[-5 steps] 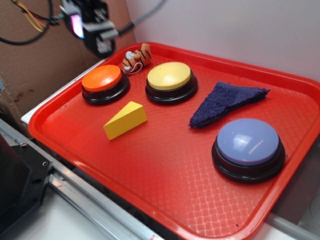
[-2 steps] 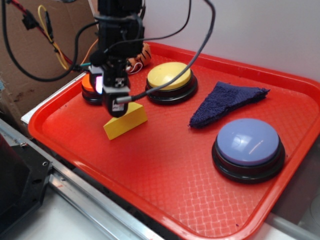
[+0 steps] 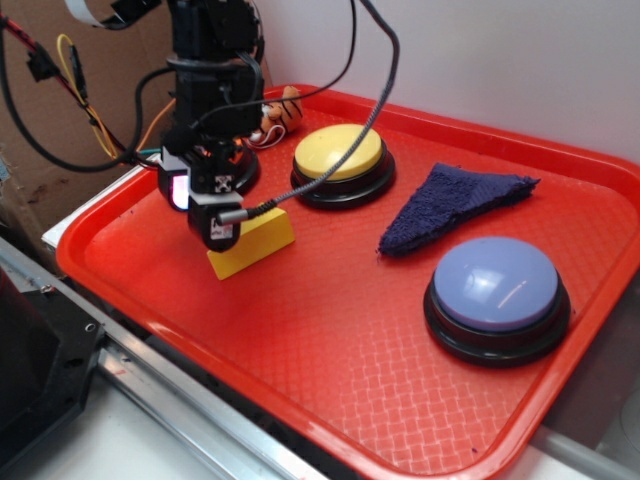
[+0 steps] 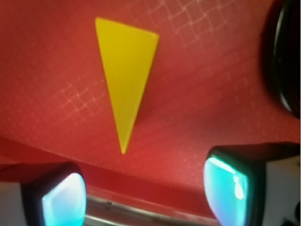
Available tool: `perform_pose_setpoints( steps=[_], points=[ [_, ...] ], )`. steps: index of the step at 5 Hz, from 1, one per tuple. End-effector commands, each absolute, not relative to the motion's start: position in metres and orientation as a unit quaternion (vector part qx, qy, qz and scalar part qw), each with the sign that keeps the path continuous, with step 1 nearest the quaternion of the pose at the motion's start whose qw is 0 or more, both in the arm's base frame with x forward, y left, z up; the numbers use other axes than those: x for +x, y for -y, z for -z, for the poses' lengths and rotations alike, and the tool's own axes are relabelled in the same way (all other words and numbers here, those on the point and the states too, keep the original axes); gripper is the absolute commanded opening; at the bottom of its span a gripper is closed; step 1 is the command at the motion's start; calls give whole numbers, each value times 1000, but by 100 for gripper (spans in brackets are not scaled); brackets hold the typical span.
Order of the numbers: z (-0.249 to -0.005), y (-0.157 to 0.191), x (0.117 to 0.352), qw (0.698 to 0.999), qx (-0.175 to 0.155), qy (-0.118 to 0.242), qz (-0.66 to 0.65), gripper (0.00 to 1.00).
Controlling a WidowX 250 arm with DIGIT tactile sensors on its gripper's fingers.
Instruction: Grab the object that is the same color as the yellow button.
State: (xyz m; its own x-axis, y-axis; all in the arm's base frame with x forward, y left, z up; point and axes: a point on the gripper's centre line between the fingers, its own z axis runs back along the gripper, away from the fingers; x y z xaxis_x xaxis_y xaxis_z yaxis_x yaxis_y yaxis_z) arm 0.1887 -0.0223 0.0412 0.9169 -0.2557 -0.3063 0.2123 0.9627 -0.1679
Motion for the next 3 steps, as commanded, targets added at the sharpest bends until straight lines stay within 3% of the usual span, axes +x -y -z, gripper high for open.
perform_pose_setpoints(
  steps=[1, 2, 3],
  points=[
    [-29, 38, 203, 982, -64, -132, 122, 100],
    [-16, 45, 203, 977, -48, -174, 118, 100],
    [-11, 45, 201, 978, -24, -189, 89, 68]
  ],
)
